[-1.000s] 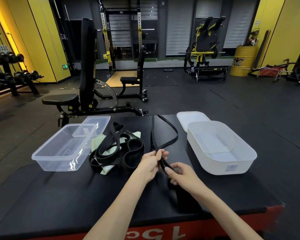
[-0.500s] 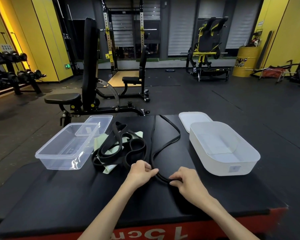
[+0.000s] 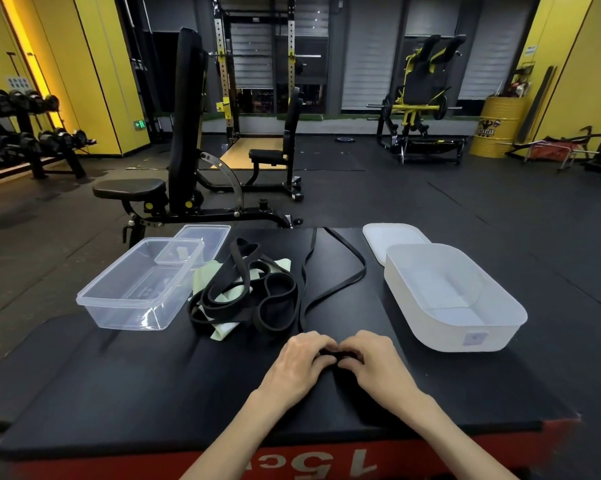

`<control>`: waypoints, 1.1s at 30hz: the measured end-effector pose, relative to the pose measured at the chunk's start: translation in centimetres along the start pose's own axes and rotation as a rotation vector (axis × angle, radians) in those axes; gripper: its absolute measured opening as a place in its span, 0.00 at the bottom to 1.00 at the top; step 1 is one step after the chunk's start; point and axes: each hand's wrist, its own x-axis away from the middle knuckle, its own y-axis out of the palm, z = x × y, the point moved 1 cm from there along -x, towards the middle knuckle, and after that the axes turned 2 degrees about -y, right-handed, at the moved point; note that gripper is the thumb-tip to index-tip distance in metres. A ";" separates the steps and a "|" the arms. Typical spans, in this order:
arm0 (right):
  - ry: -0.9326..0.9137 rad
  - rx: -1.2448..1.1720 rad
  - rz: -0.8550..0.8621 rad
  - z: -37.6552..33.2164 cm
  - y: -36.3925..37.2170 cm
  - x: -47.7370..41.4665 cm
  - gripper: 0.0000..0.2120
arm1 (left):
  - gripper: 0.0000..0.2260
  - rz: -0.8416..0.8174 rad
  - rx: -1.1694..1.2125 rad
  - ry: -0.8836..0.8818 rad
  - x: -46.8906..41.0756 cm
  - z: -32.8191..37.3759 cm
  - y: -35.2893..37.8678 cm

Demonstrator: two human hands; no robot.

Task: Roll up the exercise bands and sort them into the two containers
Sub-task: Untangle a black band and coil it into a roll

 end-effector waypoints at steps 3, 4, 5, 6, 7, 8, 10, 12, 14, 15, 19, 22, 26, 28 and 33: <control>0.121 -0.178 0.020 0.8 -0.2 0.5 0.12 | 0.08 0.021 -0.022 0.021 0.4 -0.1 0.2; 0.121 -0.195 0.006 1.0 -0.1 0.6 0.12 | 0.08 0.023 -0.023 0.028 0.5 0.0 0.2; 0.093 -0.166 -0.014 1.0 0.0 0.6 0.11 | 0.08 0.027 -0.019 0.034 0.7 0.0 0.2; 0.061 -0.134 -0.029 1.0 0.1 0.5 0.09 | 0.07 0.034 -0.009 0.031 0.8 -0.1 0.2; 0.037 -0.111 -0.031 0.9 0.2 0.5 0.07 | 0.07 0.042 0.002 0.022 0.9 -0.1 0.1; 0.025 -0.103 -0.023 0.8 0.2 0.4 0.06 | 0.06 0.048 0.009 0.009 1.0 0.0 0.1; 0.006 -0.088 0.011 0.8 0.3 0.4 0.05 | 0.06 0.052 0.001 0.003 1.1 0.0 0.1; -0.013 -0.078 0.029 0.7 0.6 0.6 0.05 | 0.06 0.050 -0.001 0.031 1.2 0.2 0.1; -0.026 -0.108 0.007 0.7 0.5 1.0 0.06 | 0.05 0.046 -0.014 0.064 1.2 0.2 0.1; -0.034 -0.124 -0.032 0.8 0.1 1.1 0.06 | 0.05 0.049 -0.028 0.076 1.1 0.2 0.2; -0.040 -0.219 -0.167 1.4 -2.8 -0.6 0.05 | 0.04 0.050 -0.068 0.093 1.1 -0.1 0.6; -0.183 -0.137 -0.156 1.1 -3.3 -3.9 0.10 | 0.05 0.054 -0.065 0.089 1.1 -0.3 0.8; -0.374 0.034 -0.342 -0.6 -1.2 -7.5 0.15 | 0.06 0.063 -0.008 0.057 0.8 -0.7 0.7; -0.380 0.092 -0.434 -0.8 -0.3 -8.4 0.17 | 0.06 0.070 0.014 0.031 0.7 -0.8 0.6; -0.328 0.129 -0.446 0.5 0.6 -8.8 0.13 | 0.07 0.077 0.014 0.006 0.7 -0.9 0.8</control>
